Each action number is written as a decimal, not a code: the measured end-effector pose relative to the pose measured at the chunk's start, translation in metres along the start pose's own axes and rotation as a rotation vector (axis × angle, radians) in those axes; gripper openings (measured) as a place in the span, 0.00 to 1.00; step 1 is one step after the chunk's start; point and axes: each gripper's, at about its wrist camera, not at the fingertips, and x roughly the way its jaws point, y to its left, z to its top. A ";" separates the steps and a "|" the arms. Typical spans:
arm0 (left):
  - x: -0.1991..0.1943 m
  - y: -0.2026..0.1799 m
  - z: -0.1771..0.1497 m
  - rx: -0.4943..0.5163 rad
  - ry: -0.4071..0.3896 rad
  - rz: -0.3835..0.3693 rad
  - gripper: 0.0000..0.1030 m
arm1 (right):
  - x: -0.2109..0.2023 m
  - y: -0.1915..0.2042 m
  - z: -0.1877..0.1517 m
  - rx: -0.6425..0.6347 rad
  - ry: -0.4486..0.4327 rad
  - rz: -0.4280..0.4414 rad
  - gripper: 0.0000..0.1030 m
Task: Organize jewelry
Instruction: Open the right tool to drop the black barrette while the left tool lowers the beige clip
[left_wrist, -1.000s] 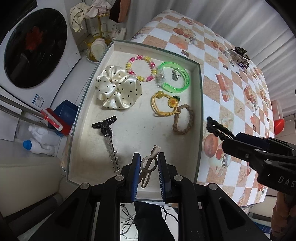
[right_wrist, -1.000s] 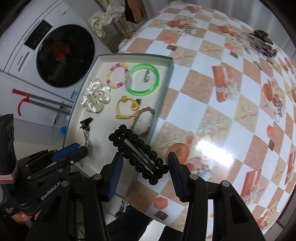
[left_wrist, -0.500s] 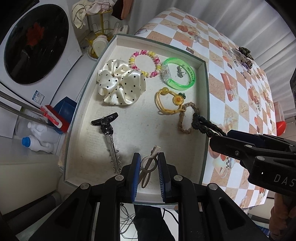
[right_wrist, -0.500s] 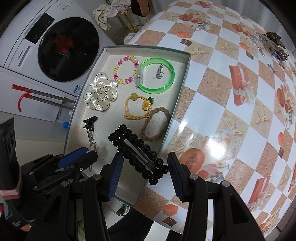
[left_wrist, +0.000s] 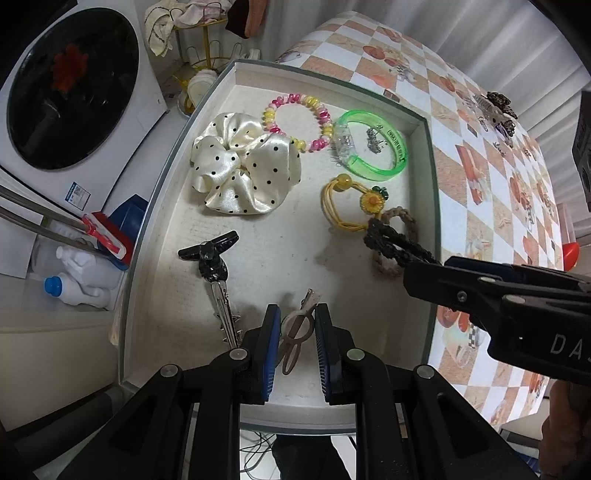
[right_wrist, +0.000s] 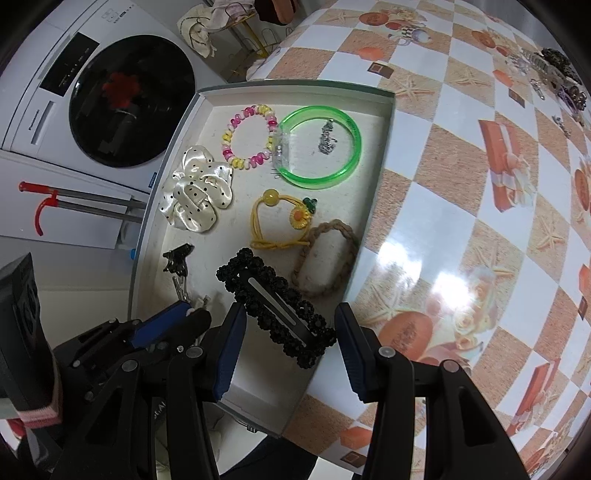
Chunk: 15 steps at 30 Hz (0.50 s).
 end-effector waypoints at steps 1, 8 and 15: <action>0.002 0.001 0.000 0.000 0.002 0.004 0.23 | 0.001 0.001 0.001 -0.003 0.001 0.000 0.51; 0.013 0.003 -0.004 0.001 0.013 0.022 0.23 | 0.018 0.005 0.005 -0.013 0.020 -0.008 0.51; 0.021 0.005 -0.008 0.007 0.022 0.035 0.23 | 0.029 0.011 0.007 -0.042 0.026 -0.013 0.51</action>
